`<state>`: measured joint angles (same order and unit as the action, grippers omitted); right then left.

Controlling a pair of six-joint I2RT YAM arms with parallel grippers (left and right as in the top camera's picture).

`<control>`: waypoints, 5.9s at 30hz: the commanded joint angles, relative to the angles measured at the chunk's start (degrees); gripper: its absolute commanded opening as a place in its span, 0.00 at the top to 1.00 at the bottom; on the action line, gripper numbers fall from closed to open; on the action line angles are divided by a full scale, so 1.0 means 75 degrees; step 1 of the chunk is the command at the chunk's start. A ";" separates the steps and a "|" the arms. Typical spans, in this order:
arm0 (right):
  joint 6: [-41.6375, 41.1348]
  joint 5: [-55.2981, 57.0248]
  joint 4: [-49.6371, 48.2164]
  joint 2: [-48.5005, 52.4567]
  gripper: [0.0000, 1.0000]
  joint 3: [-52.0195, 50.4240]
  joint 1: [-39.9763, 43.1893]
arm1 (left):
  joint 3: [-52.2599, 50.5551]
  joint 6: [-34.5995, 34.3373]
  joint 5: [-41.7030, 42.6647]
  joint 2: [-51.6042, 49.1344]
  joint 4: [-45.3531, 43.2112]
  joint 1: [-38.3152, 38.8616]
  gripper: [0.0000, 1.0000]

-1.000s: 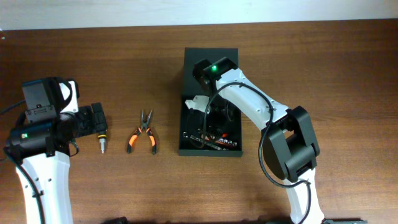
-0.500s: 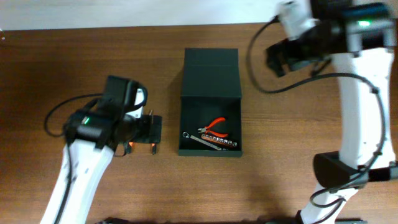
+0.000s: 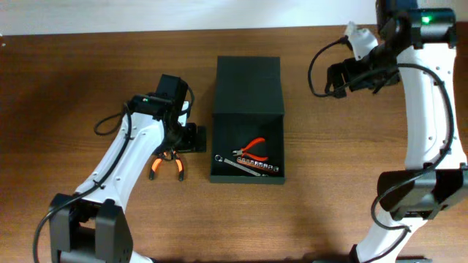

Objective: Pack container
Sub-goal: 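Grasp the orange needle-nose pliers with the left gripper, then place the pliers into the box with the left gripper, then grasp the yellow-black screwdriver with the left gripper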

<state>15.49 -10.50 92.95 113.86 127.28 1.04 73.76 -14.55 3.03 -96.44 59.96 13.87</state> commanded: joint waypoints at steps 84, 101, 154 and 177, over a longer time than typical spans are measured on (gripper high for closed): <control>-0.2299 0.0344 -0.0323 -0.1492 0.01 -0.0487 0.3614 | 0.2404 0.5499 0.0163 -0.1763 -0.0096 0.3351 0.98; -0.2183 0.0341 -0.0306 -0.1492 0.01 -0.0487 0.3614 | 0.2401 0.5085 -0.0259 -0.3235 0.0469 0.3054 0.98; -0.2122 0.0356 -0.0309 -0.1489 0.01 -0.0487 0.3614 | -0.0801 0.2926 -0.0423 0.0335 -0.0717 -0.4045 0.01; -0.1953 0.0490 -0.0201 -0.1492 0.01 -0.0487 0.3614 | -0.0801 0.2929 -0.0595 -0.1769 -0.1743 -0.4045 0.01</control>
<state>0.27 -7.53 91.31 102.91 123.57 28.40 67.92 6.44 -1.06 -109.19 47.20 -16.16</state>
